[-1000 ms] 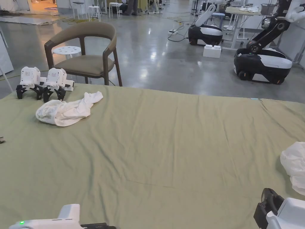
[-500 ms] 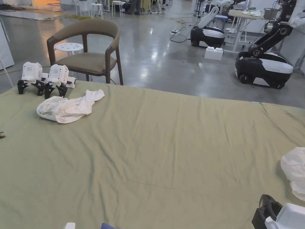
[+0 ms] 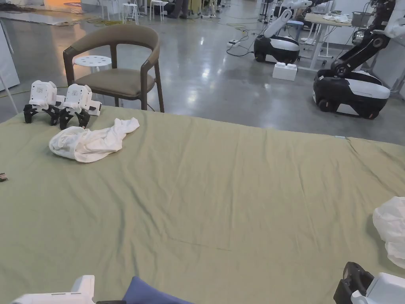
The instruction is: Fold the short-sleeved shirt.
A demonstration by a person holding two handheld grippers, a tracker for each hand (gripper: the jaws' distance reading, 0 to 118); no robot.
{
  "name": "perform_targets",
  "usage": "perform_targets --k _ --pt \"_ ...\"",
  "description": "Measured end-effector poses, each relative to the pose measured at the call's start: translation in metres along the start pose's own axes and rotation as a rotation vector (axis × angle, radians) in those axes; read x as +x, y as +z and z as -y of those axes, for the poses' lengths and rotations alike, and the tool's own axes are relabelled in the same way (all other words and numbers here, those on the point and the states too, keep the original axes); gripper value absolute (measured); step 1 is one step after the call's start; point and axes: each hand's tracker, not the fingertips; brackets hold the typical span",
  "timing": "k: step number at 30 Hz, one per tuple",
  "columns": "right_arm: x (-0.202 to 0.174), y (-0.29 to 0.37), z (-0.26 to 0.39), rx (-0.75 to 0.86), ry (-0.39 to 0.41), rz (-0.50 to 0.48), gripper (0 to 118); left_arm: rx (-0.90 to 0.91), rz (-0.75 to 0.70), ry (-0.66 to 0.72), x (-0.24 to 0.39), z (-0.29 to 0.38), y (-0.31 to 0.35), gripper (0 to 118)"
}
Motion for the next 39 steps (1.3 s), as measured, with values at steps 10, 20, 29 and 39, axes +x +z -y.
perform_targets --k 10,20,29,39 --pt "-0.005 -0.003 0.0 0.002 0.001 -0.025 1 0.124 -0.435 -0.206 0.072 -0.033 0.063 7" --pt "-0.009 -0.005 0.006 -0.009 -0.008 -0.042 1 0.038 -0.46 -0.417 0.163 0.01 0.002 7" --pt "-0.005 -0.002 0.012 -0.021 -0.013 -0.036 1 -0.091 -0.411 -0.517 0.207 0.058 -0.088 8" --pt "0.01 0.003 0.015 -0.031 -0.022 0.002 1 -0.175 -0.486 -0.579 0.216 0.095 -0.172 11"
